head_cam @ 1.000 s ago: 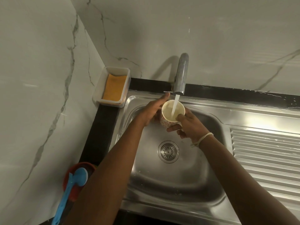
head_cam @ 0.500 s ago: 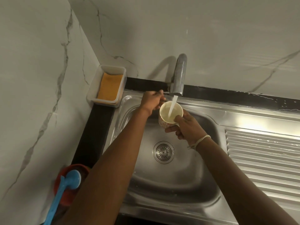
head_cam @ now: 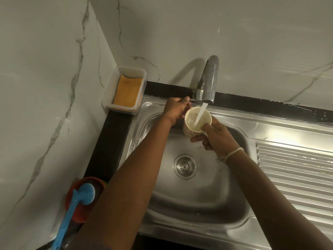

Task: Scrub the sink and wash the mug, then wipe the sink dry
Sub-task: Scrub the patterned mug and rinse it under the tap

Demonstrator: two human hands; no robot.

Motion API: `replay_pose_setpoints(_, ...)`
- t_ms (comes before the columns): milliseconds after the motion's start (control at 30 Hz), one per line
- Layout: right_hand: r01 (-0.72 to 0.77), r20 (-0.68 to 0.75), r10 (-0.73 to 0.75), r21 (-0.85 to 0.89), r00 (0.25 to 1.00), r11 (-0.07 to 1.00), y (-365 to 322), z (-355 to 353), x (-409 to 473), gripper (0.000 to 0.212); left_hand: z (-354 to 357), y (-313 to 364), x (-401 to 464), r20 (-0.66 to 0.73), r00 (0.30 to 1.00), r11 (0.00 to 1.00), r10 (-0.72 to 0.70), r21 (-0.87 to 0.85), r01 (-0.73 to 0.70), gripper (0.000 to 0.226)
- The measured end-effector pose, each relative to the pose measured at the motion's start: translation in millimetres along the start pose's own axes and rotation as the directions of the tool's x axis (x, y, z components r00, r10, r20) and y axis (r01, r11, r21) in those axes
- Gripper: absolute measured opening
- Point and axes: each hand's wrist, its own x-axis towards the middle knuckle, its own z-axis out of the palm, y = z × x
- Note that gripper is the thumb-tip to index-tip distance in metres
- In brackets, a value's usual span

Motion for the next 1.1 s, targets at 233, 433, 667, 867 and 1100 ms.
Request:
replay_pose_setpoints(233, 0.001, 0.023, -0.001, -0.012, 1.0, 1.0, -1.2, 3.1, 0.4, 0.046, 0.4, -2.2, 2.3, 0.015, 1.0, 0.999, 0.006, -0.036, -0.005, 0.033)
replay_pose_setpoints(433, -0.003, 0.031, 0.003, 0.008, 1.0, 1.0, -4.7, 2.9, 0.4, 0.045, -1.2, 3.9, 0.8, 0.031, 0.999, 0.999, -0.015, -0.028, 0.016, 0.028)
replay_pose_setpoints(667, 0.03, 0.051, -0.029, -0.024, 0.998, 0.999, -4.1, -1.3, -3.3, 0.044, -4.9, 39.6, -6.9, 0.08, 0.949, 0.88, 0.304, 0.359, -0.312, 0.03)
replay_pose_setpoints(867, 0.014, 0.029, -0.01, -0.126, 1.0, 0.992, 3.4, -7.8, -12.6, 0.035, 10.6, 36.6, -27.1, 0.018, 0.981, 0.976, 0.194, 0.1, -0.195, 0.021)
replay_pose_setpoints(1100, -0.016, -0.009, 0.013, -0.545, 1.0, 0.838, -6.6, 9.6, -0.8, 0.04, -48.0, -66.0, -57.4, -0.206, 0.823, 0.746, 0.529, 0.575, -0.335, 0.011)
